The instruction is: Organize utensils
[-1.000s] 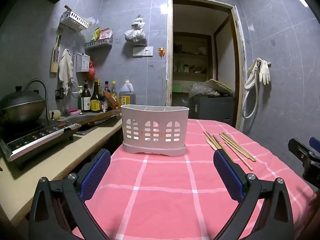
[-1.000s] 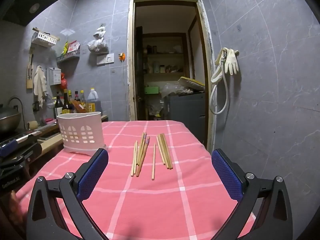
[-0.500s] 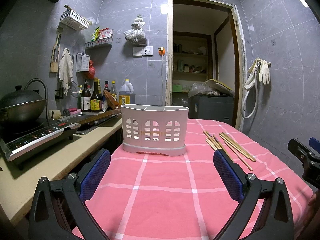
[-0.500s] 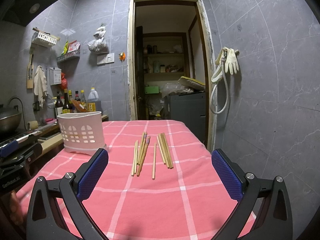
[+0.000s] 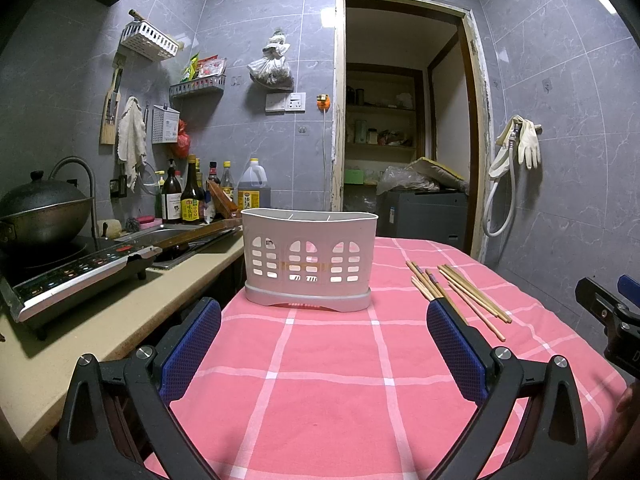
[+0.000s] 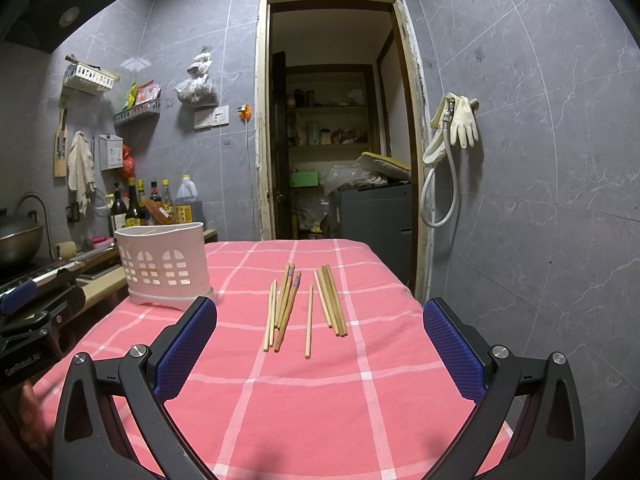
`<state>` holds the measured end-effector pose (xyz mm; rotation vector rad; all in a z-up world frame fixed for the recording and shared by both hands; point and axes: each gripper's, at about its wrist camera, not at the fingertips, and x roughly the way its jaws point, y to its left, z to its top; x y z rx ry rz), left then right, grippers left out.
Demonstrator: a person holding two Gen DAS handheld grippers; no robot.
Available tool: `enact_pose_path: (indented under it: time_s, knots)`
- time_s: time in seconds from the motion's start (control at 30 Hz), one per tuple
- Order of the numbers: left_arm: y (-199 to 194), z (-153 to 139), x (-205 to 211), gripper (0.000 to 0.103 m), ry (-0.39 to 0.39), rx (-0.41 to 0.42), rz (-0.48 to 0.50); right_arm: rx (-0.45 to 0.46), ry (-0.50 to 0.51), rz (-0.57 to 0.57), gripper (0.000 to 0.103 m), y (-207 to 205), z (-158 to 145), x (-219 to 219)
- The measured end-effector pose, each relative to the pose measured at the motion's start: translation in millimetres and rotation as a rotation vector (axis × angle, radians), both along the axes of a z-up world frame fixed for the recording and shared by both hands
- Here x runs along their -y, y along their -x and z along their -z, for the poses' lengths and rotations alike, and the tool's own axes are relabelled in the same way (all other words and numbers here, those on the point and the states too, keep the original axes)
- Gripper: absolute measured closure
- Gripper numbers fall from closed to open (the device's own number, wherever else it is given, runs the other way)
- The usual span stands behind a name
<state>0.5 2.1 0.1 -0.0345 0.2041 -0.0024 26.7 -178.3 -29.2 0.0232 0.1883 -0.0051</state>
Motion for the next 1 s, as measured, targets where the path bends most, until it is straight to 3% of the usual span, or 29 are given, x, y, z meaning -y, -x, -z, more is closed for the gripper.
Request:
enact_pose_path:
  time_s: [1.0]
  knots:
    - [-1.0, -1.2, -3.4, 0.002, 0.000, -0.001, -0.001, -0.002, -0.002, 0.000, 0.000, 0.0, 0.3, -0.3]
